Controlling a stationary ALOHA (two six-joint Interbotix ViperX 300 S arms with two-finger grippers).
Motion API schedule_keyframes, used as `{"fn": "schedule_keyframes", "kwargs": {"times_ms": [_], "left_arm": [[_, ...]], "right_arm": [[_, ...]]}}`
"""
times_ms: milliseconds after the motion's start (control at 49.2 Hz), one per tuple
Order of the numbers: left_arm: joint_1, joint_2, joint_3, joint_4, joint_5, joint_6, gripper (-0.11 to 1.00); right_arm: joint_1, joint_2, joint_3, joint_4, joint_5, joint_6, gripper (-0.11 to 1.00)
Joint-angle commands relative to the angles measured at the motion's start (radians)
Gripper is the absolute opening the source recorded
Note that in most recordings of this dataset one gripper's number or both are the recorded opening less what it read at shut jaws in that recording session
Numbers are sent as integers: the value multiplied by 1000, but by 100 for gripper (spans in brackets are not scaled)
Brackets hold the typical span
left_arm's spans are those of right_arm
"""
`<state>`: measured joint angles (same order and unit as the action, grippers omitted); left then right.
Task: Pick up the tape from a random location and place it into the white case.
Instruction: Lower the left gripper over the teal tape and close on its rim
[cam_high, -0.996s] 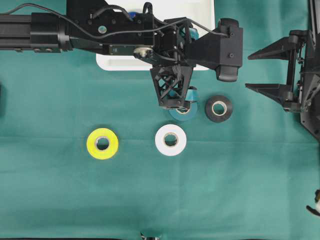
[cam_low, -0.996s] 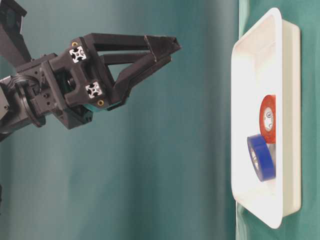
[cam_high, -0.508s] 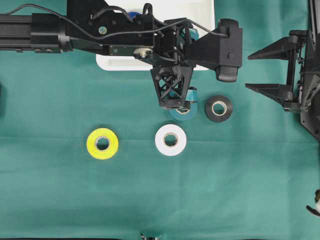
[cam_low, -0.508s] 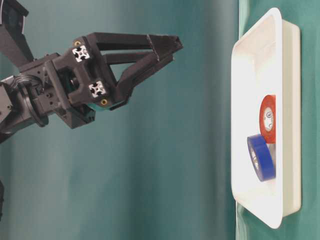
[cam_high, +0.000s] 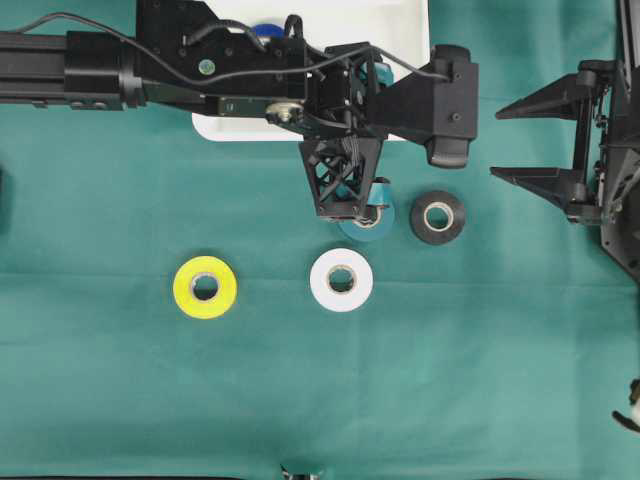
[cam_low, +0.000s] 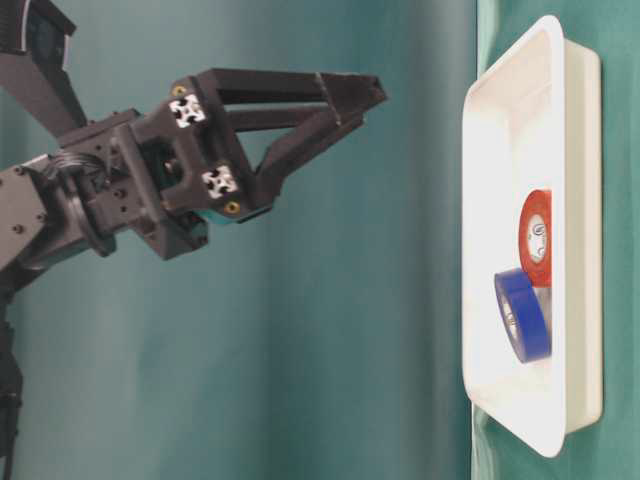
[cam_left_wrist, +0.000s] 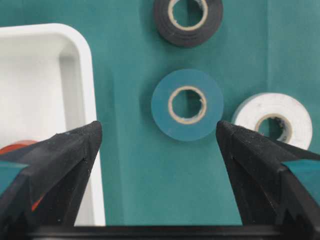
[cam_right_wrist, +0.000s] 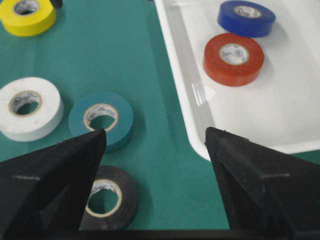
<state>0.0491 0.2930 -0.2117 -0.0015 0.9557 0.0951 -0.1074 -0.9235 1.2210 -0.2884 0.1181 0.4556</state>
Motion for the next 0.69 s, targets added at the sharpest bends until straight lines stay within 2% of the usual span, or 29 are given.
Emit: {"fn": "schedule_keyframes", "kwargs": {"times_ms": [0,346,671], "left_arm": [[-2,-26,9,2,-26,-5,98],[-20,-15,118,2,-163,-35,98],[-11,43,135,2,-201,-35,98]], "right_arm": [[0,6,-25,0,-5,0,84],[-2,6,-25,0,-5,0,84],[0,11,-23,-2,-8,0,84]]}}
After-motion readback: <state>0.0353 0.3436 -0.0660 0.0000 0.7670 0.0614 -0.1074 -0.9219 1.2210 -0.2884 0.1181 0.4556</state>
